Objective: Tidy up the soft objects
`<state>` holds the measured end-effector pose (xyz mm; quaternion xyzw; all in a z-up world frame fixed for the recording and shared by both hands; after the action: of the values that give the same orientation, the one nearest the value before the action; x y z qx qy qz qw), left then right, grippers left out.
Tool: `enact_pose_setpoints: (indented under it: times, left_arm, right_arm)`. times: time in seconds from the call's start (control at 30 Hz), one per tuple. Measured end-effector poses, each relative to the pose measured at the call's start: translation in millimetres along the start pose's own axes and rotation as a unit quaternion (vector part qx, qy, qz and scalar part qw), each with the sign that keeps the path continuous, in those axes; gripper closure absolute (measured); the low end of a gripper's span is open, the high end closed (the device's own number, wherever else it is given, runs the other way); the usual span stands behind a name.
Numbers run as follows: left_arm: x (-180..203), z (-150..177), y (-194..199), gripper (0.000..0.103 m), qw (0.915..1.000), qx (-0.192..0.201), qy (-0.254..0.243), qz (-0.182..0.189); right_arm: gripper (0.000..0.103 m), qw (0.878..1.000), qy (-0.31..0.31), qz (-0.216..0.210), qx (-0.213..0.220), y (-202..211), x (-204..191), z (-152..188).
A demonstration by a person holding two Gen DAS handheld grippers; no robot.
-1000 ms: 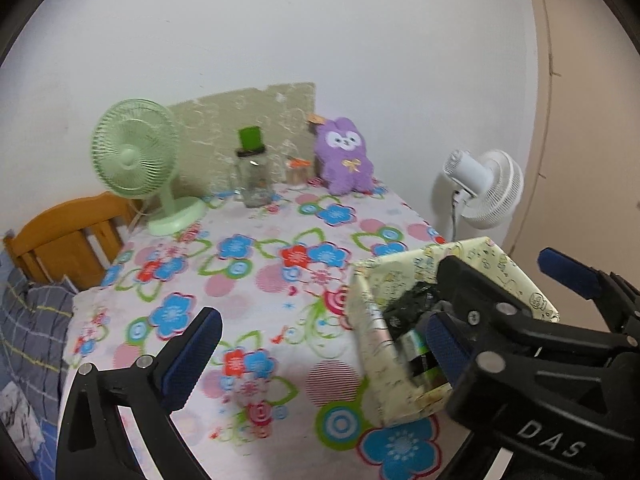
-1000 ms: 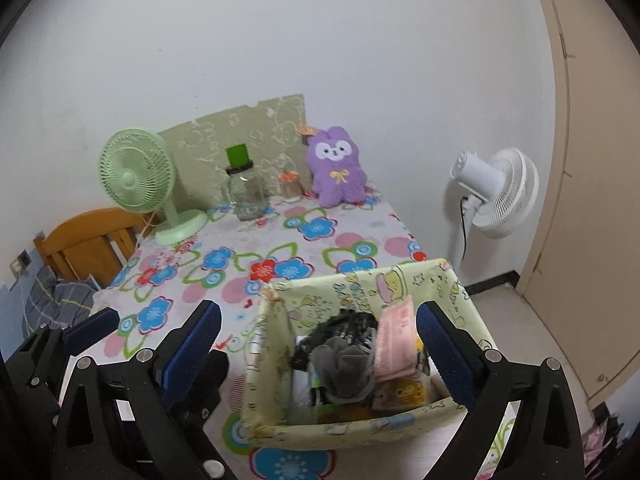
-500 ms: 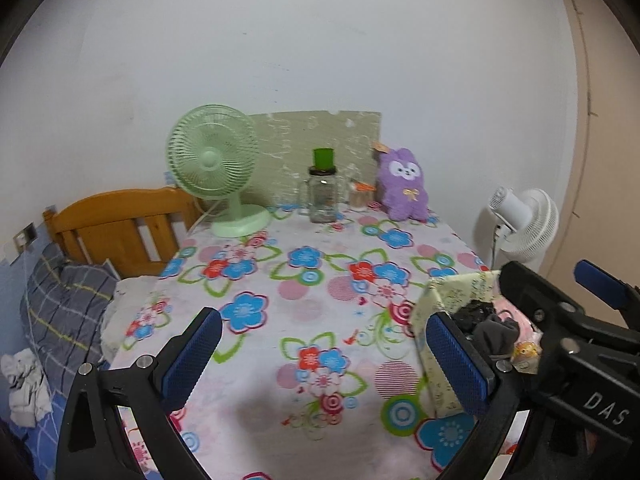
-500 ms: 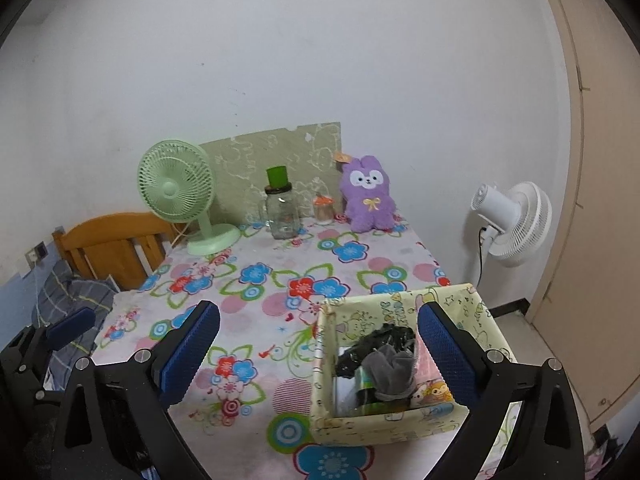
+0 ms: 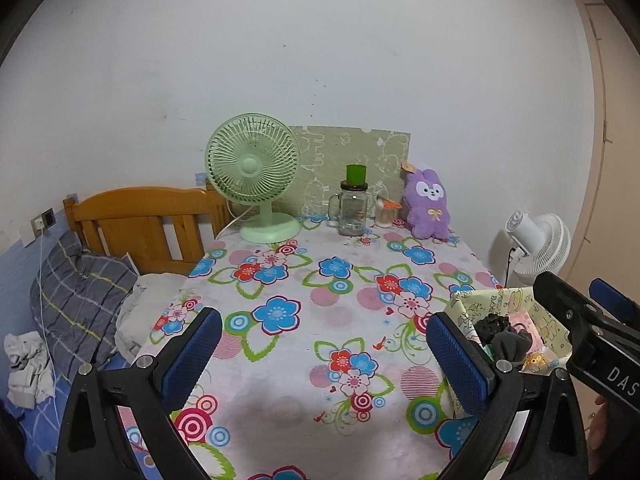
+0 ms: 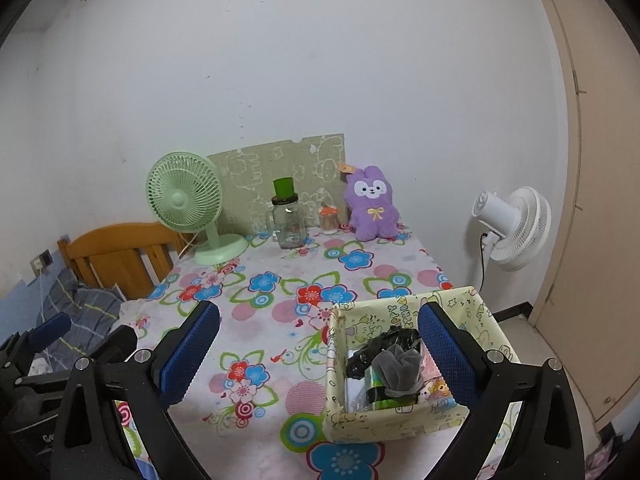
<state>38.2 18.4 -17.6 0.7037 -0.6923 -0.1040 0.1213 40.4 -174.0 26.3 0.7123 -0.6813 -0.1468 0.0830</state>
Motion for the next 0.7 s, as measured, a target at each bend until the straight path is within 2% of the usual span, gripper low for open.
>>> enact_pose_setpoints:
  times: [0.47,0.7]
  left_arm:
    - [-5.7,-6.0,9.8,0.000,0.9999,0.010,0.000,-0.013]
    - [-5.7,-6.9,8.8,0.000,0.9999,0.012,-0.002,-0.007]
  right_arm:
    - [0.002,1.000,0.013,-0.009,0.007,7.9,-8.6,0.2]
    - [0.002,1.000,0.010,-0.007,0.002,4.4,-8.1,2.6]
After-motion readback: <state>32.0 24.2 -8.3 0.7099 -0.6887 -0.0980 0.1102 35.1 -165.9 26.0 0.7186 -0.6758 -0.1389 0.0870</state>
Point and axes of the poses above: each gripper's, at about its wrist camera, not at the fingertips, and y roughly against the way its jaws point, x to its right, z to its underside, the point moved 6 cm from there along -y, roughly the way its jaws point, and after that the axes turned 9 degrees about x, right-handed, at the moved point
